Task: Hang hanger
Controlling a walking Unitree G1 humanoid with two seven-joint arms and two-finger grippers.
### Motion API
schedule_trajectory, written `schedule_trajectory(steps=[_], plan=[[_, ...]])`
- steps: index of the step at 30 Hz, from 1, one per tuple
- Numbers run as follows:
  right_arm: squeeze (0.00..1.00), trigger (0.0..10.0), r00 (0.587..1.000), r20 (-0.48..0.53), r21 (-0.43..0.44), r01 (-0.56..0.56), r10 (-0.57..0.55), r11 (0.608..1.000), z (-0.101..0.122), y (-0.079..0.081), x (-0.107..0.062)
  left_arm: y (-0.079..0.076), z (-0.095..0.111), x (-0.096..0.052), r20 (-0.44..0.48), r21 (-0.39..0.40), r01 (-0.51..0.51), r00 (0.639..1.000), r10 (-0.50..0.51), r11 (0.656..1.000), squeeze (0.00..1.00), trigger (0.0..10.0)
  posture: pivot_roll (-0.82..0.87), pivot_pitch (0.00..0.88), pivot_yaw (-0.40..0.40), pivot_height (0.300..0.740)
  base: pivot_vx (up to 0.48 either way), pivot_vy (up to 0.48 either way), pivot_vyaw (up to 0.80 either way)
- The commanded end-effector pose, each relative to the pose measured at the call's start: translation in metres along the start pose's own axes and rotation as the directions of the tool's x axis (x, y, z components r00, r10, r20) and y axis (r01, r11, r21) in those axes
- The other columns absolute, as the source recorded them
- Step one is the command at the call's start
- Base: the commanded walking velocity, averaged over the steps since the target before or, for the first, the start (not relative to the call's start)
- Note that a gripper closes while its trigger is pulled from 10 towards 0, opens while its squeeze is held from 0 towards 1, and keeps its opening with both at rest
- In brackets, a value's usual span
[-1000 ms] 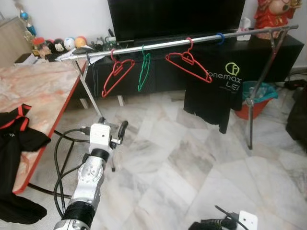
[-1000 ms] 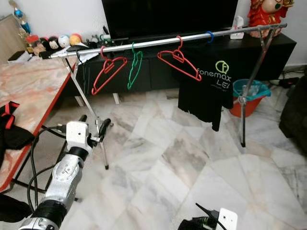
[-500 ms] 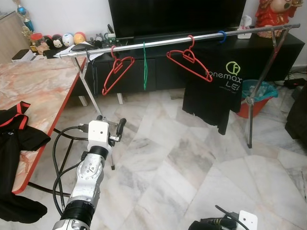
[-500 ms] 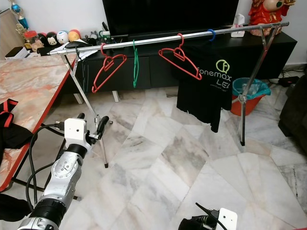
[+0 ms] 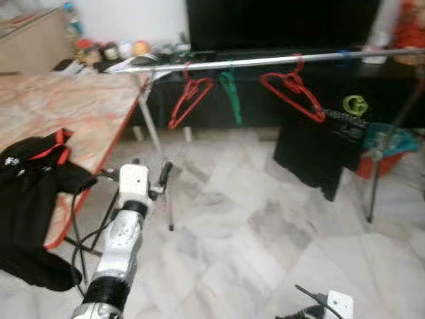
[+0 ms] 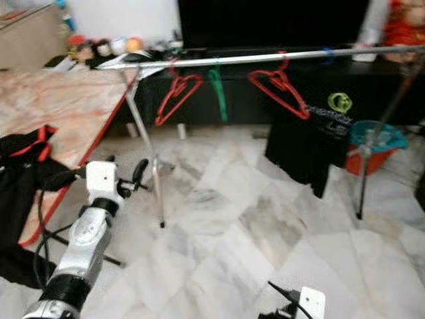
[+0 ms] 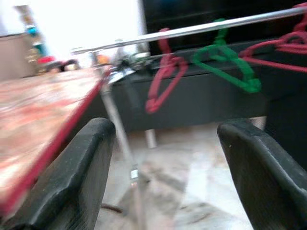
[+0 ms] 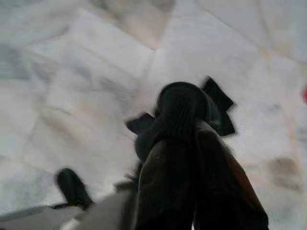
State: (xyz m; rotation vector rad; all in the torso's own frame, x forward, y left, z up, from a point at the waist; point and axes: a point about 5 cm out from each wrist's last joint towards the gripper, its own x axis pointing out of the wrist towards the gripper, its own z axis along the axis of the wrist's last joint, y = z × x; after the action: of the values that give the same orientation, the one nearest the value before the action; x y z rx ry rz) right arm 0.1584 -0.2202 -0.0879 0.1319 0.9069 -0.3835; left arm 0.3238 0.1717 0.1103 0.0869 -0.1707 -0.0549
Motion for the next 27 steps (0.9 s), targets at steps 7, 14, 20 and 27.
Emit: schedule_trajectory(steps=[7, 14, 20, 27], plan=[[0.0, 10.0, 1.0, 0.006, 0.016, -0.001, 0.001, 1.0, -0.0016, -0.001, -0.0007, -0.0037, 0.0072, 0.0051, 0.018, -0.018, 0.005, 1.0, -0.004, 1.0, 0.0, 10.0, -0.24, 0.0, 0.094, 0.74, 0.279, 0.0, 0.0], [0.0, 10.0, 1.0, 0.015, 0.003, -0.007, 0.007, 1.0, 0.0013, 0.0016, -0.0001, -0.0032, 0.0082, 0.0055, 0.02, -0.021, 0.003, 1.0, -0.003, 1.0, 0.0, 10.0, -0.24, 0.0, 0.094, 0.74, 0.284, 0.0, 0.0], [0.0, 10.0, 1.0, 0.018, -0.007, -0.013, 0.013, 1.0, 0.0016, 0.0032, -0.0001, -0.0019, 0.0094, 0.0064, 0.023, -0.021, -0.001, 1.0, 0.002, 1.0, 0.0, 10.0, -0.24, 0.0, 0.092, 0.74, 0.287, 0.0, 0.0], [0.0, 10.0, 1.0, 0.021, 0.012, -0.016, 0.016, 1.0, 0.0014, 0.0039, -0.0003, -0.0014, 0.0103, 0.0074, 0.023, -0.023, -0.003, 1.0, 0.003, 1.0, 0.0, 10.0, -0.24, 0.0, 0.091, 0.74, 0.286, 0.0, 0.0]])
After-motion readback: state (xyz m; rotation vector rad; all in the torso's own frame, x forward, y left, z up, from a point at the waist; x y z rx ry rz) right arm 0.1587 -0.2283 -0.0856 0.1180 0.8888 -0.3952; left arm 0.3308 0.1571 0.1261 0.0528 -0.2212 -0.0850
